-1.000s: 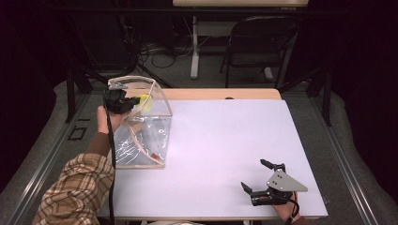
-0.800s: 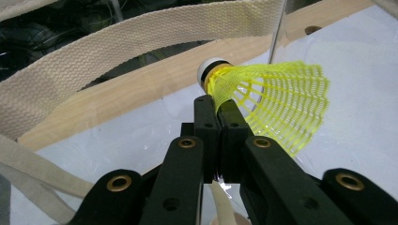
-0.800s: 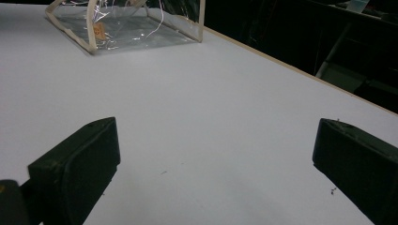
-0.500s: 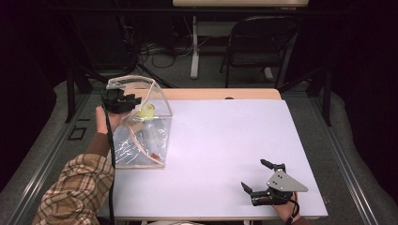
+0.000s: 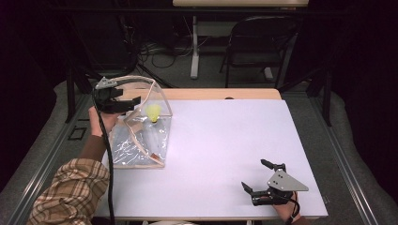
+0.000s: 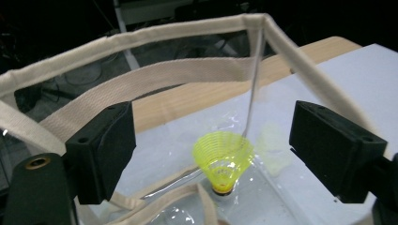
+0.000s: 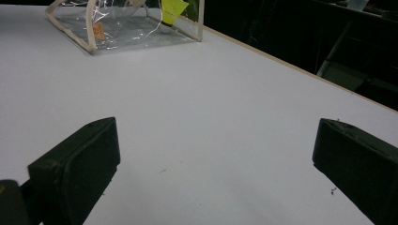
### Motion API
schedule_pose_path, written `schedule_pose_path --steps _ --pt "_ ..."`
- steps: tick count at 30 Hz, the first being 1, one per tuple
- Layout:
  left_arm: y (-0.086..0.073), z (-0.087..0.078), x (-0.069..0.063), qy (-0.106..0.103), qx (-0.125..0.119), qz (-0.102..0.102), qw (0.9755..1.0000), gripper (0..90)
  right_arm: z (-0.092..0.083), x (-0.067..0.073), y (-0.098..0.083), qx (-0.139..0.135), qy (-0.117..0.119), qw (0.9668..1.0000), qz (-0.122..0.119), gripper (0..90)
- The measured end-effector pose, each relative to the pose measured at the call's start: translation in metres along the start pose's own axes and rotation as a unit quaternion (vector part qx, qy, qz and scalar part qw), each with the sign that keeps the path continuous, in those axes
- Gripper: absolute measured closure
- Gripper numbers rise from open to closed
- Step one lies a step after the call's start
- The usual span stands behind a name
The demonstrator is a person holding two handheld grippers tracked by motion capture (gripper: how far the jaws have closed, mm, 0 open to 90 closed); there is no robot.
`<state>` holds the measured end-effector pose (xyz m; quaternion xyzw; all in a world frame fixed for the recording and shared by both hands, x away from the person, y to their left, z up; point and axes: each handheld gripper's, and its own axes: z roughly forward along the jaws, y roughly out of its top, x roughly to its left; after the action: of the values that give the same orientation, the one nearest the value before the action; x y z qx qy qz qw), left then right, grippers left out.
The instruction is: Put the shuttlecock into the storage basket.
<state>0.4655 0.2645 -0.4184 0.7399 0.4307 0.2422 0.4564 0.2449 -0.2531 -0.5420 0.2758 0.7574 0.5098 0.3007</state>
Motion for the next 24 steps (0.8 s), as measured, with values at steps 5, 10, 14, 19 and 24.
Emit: schedule_pose_path --steps 5,10,14,19,24 --pt "0.004 -0.007 -0.01 -0.006 -0.01 0.009 0.9999 6.8 -0.001 0.0 0.0 -0.002 -0.001 1.0 0.0 0.7" --pt "0.005 -0.014 -0.017 -0.013 -0.021 0.009 0.9997 0.9 -0.001 -0.001 0.0 -0.001 0.0 1.0 -0.001 0.7" --pt "0.001 -0.019 -0.026 -0.015 -0.031 0.022 0.9991 0.2 -0.001 0.0 0.0 -0.002 0.0 1.0 -0.002 0.7" --pt "-0.005 -0.028 -0.036 -0.019 -0.048 0.032 0.9981 0.1 -0.001 0.002 0.001 -0.002 -0.002 1.0 -0.002 0.7" --pt "-0.009 -0.038 -0.045 -0.029 -0.06 0.043 0.9969 0.1 -0.001 0.002 0.001 0.0 -0.002 1.0 -0.002 0.7"
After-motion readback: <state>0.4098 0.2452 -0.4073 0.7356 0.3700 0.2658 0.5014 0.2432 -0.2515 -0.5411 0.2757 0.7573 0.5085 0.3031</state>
